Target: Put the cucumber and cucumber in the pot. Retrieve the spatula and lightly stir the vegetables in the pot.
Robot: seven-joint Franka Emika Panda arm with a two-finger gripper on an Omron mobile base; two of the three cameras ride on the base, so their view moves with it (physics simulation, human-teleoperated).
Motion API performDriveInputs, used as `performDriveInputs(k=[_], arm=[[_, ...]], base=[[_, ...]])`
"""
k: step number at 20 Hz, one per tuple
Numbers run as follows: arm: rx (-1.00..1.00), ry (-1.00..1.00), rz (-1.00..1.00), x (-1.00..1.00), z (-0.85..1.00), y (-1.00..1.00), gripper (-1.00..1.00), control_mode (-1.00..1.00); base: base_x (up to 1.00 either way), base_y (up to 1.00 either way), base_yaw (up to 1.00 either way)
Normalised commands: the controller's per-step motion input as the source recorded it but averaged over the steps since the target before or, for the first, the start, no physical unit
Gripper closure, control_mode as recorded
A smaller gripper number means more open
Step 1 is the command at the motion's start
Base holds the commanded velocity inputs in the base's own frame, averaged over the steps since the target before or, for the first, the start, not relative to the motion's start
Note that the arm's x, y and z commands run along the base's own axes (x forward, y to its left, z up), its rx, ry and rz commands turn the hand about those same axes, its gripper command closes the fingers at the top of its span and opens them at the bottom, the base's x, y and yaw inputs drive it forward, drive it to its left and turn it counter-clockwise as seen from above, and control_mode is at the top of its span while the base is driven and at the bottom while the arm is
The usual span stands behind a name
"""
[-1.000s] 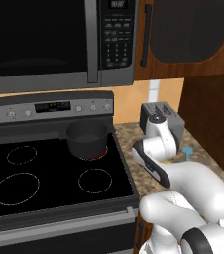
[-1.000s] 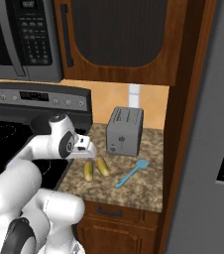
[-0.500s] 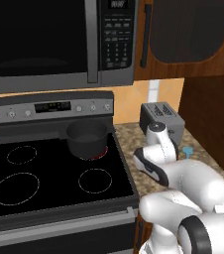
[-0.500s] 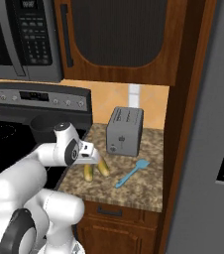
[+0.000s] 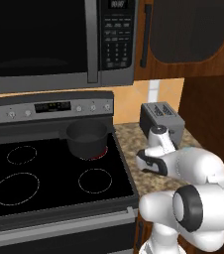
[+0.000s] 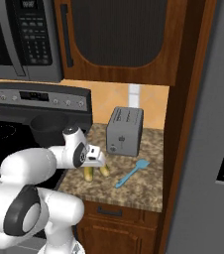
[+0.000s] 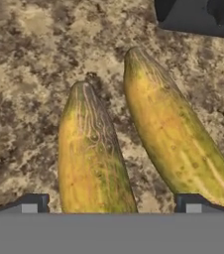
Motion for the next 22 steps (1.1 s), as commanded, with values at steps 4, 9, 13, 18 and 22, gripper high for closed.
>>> performDriveInputs(k=[4, 9, 13, 18, 22], arm=[[0.00, 0.00, 0.00, 0.00, -0.42, 0.00, -1.00, -1.00], [0.00, 0.01, 0.00, 0.00, -0.42, 0.00, -1.00, -1.00], [0.00, 0.00, 0.00, -0.01, -0.17, 0.14, 1.00, -1.00], [0.03, -0.09, 0.00, -0.38, 0.15, 0.20, 1.00, -1.00], [0.11, -0.29, 0.00, -0.86, 0.92, 0.09, 1.00, -1.00]], base=[[0.00, 0.00, 0.00], [0.00, 0.00, 0.00], [0.00, 0.00, 0.00], [0.00, 0.00, 0.00], [0.00, 0.00, 0.00]])
